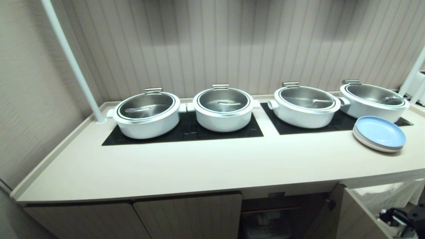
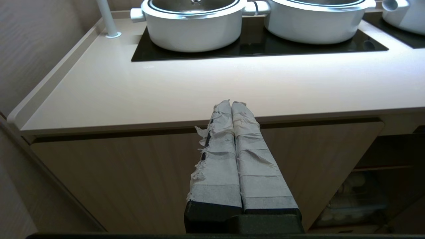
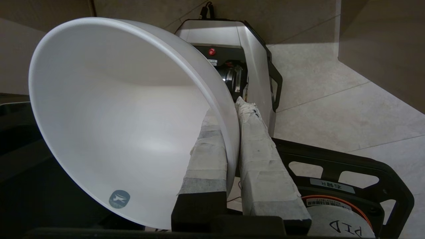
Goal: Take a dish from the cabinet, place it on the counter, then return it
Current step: Put it back into the cabinet
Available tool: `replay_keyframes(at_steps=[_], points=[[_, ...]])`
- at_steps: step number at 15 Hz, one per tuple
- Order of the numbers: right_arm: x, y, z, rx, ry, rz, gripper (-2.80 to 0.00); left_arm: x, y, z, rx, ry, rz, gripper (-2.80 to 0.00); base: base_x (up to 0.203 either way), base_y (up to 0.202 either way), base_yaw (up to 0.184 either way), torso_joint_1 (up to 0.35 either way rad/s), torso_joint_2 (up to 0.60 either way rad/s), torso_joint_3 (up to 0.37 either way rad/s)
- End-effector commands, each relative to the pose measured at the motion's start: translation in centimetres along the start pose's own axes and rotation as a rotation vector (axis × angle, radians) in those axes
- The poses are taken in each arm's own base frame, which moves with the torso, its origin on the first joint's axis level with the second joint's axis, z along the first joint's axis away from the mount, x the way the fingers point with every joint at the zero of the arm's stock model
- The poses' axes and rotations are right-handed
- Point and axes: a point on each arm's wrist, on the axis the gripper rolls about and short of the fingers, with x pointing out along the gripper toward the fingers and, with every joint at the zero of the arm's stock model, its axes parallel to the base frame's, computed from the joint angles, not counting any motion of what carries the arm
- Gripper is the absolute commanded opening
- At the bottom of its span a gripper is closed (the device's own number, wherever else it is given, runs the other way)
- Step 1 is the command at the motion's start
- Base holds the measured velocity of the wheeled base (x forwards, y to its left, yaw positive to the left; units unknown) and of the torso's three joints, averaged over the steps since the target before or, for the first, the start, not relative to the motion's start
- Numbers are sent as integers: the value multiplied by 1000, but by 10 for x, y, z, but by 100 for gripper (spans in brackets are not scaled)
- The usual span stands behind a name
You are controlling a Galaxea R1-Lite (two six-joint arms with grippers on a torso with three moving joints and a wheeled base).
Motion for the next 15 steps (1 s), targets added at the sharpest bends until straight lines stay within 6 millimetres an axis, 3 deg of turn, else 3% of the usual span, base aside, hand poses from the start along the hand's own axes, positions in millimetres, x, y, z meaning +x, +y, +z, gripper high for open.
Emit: replay_keyframes(at_steps=[1, 15], points=[[1, 0, 0, 4, 7, -2, -280, 0, 0, 0, 0, 0, 1, -280, 0, 0, 0, 0, 0, 0], [0, 0, 0, 6, 4, -4, -280, 0, 0, 0, 0, -1, 0, -280, 0, 0, 0, 0, 0, 0]])
